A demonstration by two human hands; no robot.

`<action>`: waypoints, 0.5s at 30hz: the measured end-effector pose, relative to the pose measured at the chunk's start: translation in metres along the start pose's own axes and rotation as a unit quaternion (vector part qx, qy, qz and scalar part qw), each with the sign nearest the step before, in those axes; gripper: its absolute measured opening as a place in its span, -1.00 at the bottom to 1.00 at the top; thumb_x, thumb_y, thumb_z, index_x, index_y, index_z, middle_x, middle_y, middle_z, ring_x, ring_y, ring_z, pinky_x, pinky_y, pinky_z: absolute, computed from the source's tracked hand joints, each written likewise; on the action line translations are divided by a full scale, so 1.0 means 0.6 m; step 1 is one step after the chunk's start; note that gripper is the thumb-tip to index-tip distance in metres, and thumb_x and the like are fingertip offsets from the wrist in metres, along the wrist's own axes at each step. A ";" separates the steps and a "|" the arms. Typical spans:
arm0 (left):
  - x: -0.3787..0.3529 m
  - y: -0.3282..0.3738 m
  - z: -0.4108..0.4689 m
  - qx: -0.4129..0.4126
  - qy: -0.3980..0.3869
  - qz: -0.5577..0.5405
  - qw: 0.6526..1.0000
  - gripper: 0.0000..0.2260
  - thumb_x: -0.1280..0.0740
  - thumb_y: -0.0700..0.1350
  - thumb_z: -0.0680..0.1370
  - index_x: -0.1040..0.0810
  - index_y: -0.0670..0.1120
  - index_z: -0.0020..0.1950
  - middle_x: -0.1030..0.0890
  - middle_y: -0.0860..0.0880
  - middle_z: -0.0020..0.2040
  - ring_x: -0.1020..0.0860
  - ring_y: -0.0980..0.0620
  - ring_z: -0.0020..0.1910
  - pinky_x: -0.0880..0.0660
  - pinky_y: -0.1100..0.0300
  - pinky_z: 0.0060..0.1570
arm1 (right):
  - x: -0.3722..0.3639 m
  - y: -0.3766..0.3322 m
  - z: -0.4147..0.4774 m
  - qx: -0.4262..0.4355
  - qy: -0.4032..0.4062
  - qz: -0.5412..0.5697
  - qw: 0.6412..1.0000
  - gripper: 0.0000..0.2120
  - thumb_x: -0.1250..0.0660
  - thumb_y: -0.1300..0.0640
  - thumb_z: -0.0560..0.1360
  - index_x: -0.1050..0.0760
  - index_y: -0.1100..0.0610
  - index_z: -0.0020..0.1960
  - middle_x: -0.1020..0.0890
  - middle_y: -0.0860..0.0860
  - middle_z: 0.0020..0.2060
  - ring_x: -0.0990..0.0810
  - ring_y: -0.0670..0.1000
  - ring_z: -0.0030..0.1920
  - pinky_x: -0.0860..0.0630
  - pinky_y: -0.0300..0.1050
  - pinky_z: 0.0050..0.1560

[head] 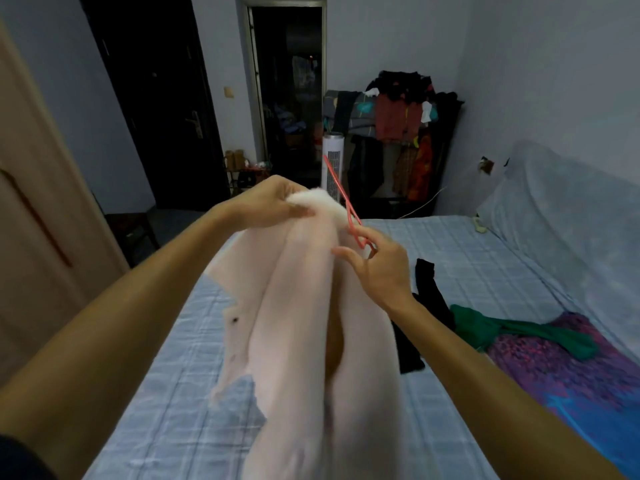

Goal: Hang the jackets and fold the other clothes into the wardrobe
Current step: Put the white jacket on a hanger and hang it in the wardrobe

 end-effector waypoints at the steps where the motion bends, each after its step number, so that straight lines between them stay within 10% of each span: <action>1: 0.001 -0.002 -0.006 0.001 -0.004 0.005 1.000 -0.92 -0.36 -0.16 0.53 -0.61 -0.03 -0.14 -0.61 0.07 -0.28 -0.56 0.30 -0.36 -0.45 0.43 -0.39 | -0.004 0.000 -0.002 0.002 0.012 -0.006 1.000 -0.63 -0.50 -0.05 0.35 -0.59 0.00 0.12 -0.65 -0.12 0.00 -0.56 -0.19 -0.03 -0.50 -0.23 0.02; 15: -0.062 -0.073 -0.063 0.055 -0.017 0.074 0.996 -0.82 -0.54 -0.04 0.33 -0.60 0.03 -0.14 -0.60 0.08 -0.25 -0.56 0.17 -0.27 -0.41 0.30 -0.32 | 0.005 -0.001 0.010 -0.028 0.035 -0.102 0.994 -0.79 -0.33 0.19 0.46 -0.63 0.04 0.06 -0.68 0.04 -0.20 -0.60 0.05 -0.18 -0.31 -0.21 -0.23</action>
Point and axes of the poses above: each hand's wrist, its own z-axis towards the middle knuckle, its own x-axis out of the back of the hand, y = z × x, the point moved 2 cm from there along z, towards the middle knuckle
